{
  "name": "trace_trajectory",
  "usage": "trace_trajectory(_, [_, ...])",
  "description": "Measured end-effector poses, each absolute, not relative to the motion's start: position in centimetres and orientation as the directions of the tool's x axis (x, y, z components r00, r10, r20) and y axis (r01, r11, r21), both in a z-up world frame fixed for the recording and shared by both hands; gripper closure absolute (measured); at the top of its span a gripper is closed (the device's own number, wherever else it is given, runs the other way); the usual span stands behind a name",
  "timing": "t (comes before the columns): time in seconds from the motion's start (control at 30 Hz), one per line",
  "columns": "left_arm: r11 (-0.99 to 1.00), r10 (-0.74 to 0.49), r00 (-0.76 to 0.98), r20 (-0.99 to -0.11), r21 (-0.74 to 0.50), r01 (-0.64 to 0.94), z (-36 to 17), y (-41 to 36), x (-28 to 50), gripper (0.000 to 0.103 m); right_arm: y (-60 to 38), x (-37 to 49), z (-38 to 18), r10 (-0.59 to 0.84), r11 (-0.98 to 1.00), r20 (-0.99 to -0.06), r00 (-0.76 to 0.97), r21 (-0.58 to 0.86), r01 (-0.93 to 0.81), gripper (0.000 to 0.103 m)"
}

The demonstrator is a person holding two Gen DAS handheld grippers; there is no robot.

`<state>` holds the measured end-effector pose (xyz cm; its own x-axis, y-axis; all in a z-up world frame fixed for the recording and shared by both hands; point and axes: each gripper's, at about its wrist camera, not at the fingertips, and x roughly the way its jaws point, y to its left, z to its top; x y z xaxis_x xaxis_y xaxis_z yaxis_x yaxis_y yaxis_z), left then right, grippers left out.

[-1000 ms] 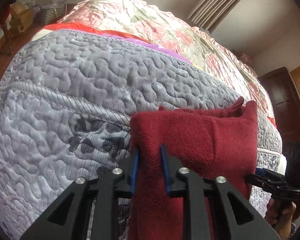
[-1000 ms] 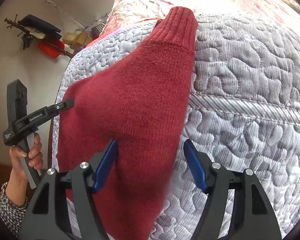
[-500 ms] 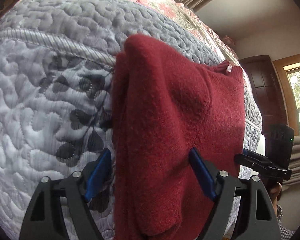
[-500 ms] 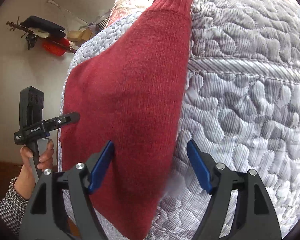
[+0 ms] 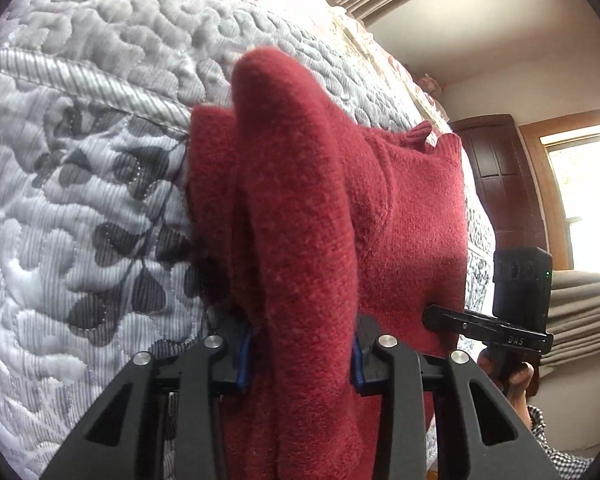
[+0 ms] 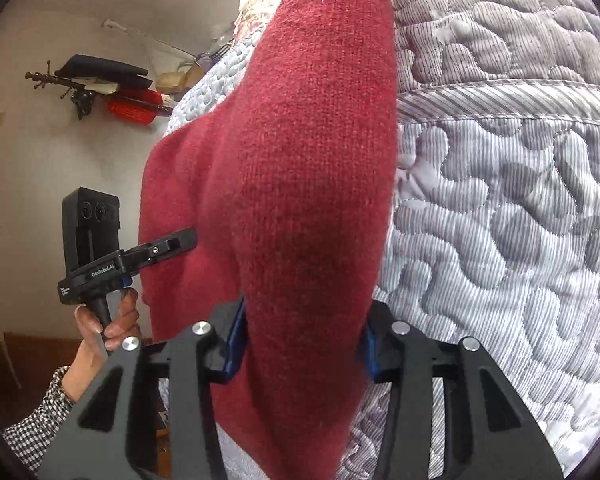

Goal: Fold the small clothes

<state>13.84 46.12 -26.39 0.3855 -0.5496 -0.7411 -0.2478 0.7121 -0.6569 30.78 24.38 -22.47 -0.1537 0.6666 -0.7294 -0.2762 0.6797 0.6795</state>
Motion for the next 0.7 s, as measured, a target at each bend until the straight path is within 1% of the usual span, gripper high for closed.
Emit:
trace_trajectory(0.17, [0.719, -0.555, 0.4, -0.729, -0.663, -0.211, -24.0, 44.5, 12.9, 0.07, 23.0, 29.3, -19.5, 0.678, 0.659, -0.722, -0.14, 0.68, -0.321, 0.064])
trace_trajectory(0.33, [0.701, -0.586, 0.401, -0.704, -0.689, -0.183, -21.6, 40.3, 11.3, 0.07, 18.4, 26.9, -16.4, 0.688, 0.652, -0.715, -0.121, 0.683, -0.328, 0.064])
trace_trajectory(0.53, [0.678, -0.635, 0.4, -0.661, -0.725, -0.122, -18.5, 31.8, 9.4, 0.07, 8.6, 23.2, -12.9, 0.703, 0.649, -0.704, -0.102, 0.694, -0.313, 0.064])
trace_trajectory(0.7, [0.667, -0.665, 0.383, -0.641, -0.741, -0.082, -18.3, 22.4, 9.7, 0.07, -0.4, 21.0, -11.3, 0.665, 0.695, -0.745, -0.062, 0.647, -0.313, 0.063])
